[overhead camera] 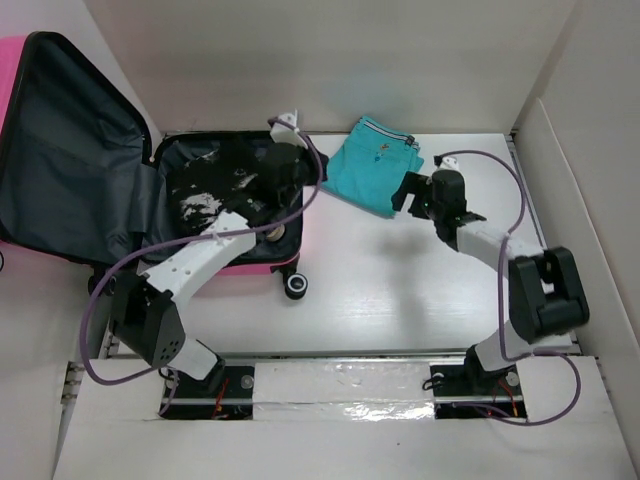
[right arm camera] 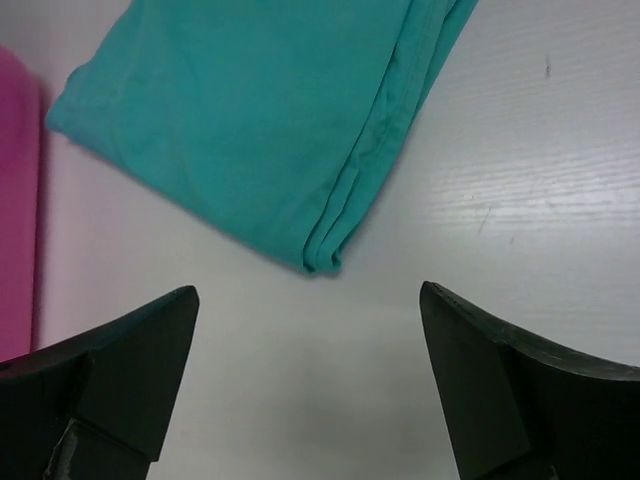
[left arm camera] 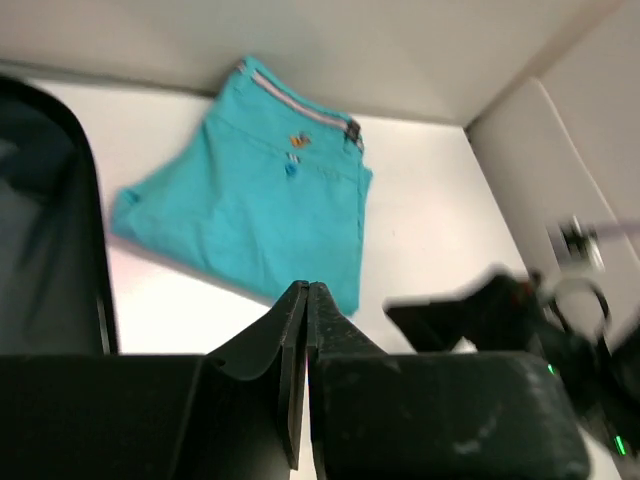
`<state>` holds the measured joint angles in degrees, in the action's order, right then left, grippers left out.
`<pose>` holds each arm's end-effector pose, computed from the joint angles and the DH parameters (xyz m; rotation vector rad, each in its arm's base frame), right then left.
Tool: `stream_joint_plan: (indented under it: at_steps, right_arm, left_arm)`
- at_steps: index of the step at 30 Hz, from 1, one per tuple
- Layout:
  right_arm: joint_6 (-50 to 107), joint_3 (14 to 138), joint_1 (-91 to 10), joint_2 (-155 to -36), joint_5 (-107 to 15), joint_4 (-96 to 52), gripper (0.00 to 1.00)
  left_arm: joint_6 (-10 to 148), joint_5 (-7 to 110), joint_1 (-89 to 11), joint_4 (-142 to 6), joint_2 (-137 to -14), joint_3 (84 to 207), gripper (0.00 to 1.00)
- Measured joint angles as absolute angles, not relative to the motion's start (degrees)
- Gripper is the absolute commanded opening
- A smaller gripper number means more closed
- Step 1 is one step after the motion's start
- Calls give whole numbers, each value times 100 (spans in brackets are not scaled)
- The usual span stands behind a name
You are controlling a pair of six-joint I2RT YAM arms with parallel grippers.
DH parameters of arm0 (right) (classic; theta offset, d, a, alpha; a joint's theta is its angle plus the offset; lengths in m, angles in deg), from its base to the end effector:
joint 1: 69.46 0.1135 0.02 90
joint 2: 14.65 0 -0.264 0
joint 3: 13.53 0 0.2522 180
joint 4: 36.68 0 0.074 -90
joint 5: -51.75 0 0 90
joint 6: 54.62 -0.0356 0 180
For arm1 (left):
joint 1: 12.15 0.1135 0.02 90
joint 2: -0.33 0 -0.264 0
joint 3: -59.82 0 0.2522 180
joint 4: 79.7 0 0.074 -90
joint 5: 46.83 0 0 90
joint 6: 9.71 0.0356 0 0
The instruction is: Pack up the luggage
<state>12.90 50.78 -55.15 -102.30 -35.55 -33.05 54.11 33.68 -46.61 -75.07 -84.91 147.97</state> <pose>0.3283 0.0820 0.2277 0.1764 2.0518 0.3524 0.2994 -0.1983 0.3861 -0.0133 1.6437 -0.6853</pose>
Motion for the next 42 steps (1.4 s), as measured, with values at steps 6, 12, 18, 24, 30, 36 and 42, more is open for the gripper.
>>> stream_joint_plan:
  at_steps: [6,12,18,24,30,36,42]
  right_arm:
    - [934,6227,-5937,-11747,-3745,-3340,70]
    - [460,7062,-6376,-12781,-4224,-3362,65]
    - [64,7803,-6381,-13594,-4611,-3264,61]
    - [-349,7945,-6295,-13780,-4681,-3349,0]
    - [-1075,6363,-6346,-13295,-4661,-4934,0]
    - [-1483,4297,-6437,-12263,-4631,-6282,0]
    - [-1805,2737,-6352,-11319,-4440,-7076,3]
  left_arm:
    - [5169,2607,-5745,-7948,-8134,13210,22]
    - [5035,2318,-6842,-8265,-8134,12618,41]
    - [4834,2331,-6825,-8510,-8137,12373,49]
    - [4603,2307,-6805,-8746,-8235,12369,50]
    - [4259,2174,-6803,-8639,-8864,12513,60]
    - [3956,2071,-6803,-8420,-9649,13053,61]
    - [3569,1890,-6790,-8278,-10082,13339,66]
